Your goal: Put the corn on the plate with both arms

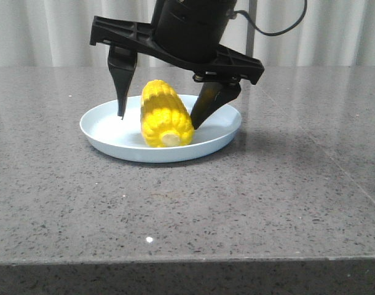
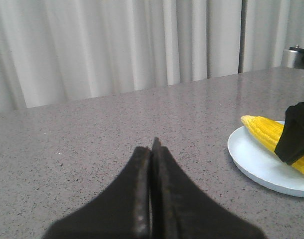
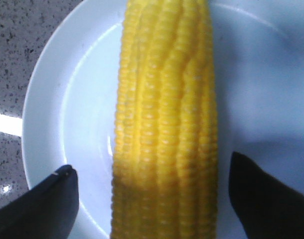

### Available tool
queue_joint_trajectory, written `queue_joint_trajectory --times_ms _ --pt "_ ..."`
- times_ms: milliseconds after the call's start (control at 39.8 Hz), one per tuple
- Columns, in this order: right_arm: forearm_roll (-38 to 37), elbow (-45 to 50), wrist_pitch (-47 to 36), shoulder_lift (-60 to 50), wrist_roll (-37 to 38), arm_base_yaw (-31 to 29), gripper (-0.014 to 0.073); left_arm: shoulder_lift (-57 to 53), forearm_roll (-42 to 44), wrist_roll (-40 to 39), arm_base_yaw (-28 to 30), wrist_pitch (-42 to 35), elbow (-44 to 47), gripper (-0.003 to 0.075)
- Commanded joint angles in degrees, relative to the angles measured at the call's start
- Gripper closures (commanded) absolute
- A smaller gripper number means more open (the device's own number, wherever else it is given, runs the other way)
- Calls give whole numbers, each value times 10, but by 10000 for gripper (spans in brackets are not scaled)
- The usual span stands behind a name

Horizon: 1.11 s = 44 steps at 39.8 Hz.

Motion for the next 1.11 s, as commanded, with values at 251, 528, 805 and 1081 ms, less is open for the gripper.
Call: queue_joint_trajectory --times_ms 251,528,805,1081 --pt "-3 -20 -9 -152 -82 -77 -12 7 4 -5 -5 -46 -15 741" --pt "4 -19 74 -222 -173 -173 308 7 4 -5 -5 -46 -15 741" --pt "4 -19 120 -236 -198 -240 656 7 4 -5 -5 -46 -15 741" --pt "3 65 101 -309 -240 -278 656 7 4 -5 -5 -46 -15 741"
